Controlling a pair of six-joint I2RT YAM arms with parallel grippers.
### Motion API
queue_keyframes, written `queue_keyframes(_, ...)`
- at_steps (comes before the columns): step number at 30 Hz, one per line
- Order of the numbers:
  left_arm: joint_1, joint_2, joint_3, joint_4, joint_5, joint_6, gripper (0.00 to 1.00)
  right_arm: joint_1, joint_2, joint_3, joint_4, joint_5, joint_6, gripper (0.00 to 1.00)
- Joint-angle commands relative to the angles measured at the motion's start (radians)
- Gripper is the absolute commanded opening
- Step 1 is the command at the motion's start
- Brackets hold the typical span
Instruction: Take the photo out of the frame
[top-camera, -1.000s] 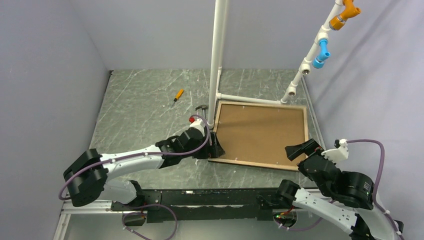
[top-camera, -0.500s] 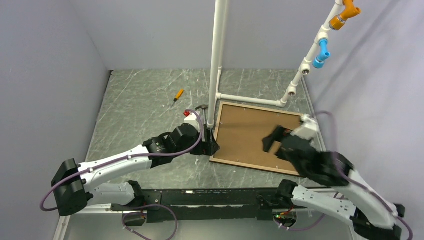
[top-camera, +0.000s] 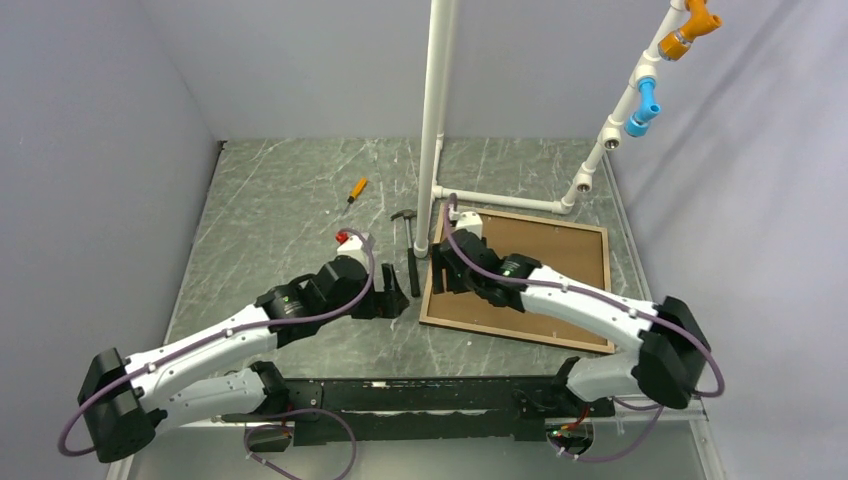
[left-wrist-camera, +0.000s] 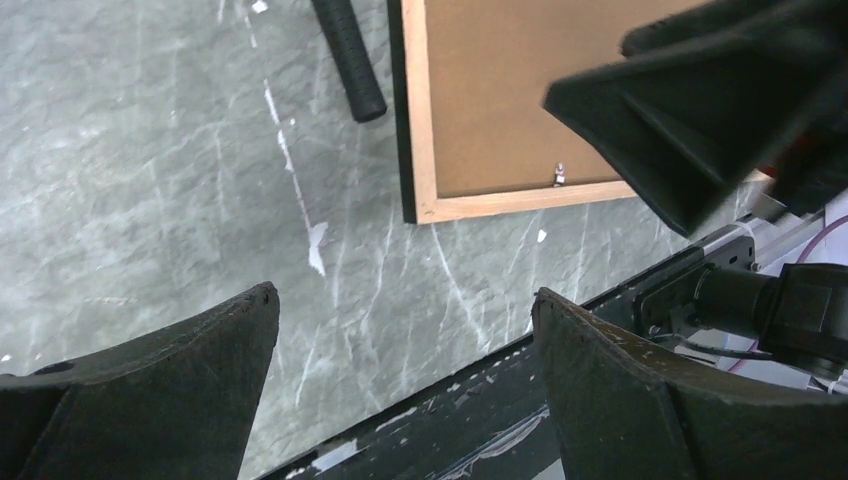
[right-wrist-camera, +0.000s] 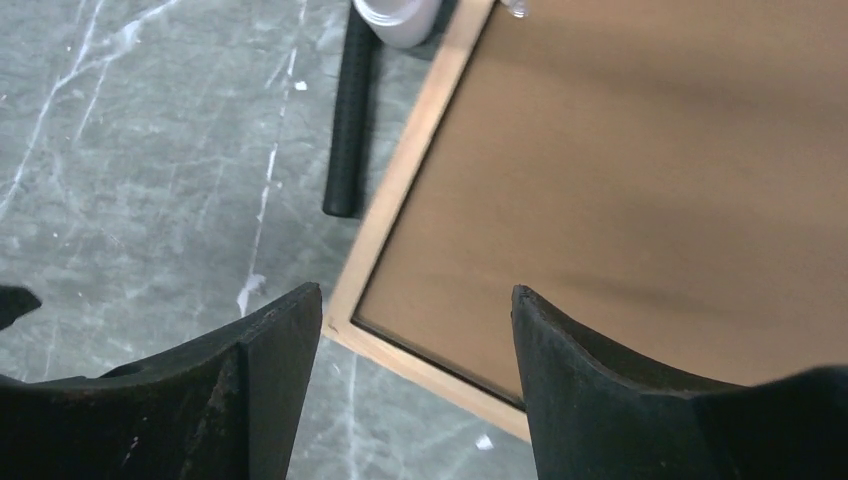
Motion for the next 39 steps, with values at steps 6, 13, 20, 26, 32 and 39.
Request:
queue_keyframes(6,0.022,-0.144,-0.079,-0.068,-0.012,-0.045,0.99,0.161,0.27,0.089,0.087,0.163,0.18,0.7)
queue_keyframes(13,0.026,-0.202,-0.103,-0.073,0.013,-0.063,1.0,0.198,0.382,0.089,0.078,0.242,0.232,0.52)
queue_keyframes(20,0.027,-0.237,-0.095,-0.083,0.005,-0.065,0.99,0.218,0.454,0.132,0.095,0.227,0.22,0.46)
queue_keyframes(26,0.027,-0.25,-0.09,-0.088,0.011,-0.059,0.99,0.24,0.501,0.178,0.059,0.247,0.242,0.46)
queue_keyframes(32,0.027,-0.26,-0.084,-0.096,0.007,-0.055,0.99,0.254,0.539,0.156,-0.013,0.292,0.331,0.4)
queue_keyframes(39,0.026,-0.243,-0.07,-0.1,0.006,-0.044,0.99,0.341,0.456,0.068,0.006,0.331,0.32,0.25)
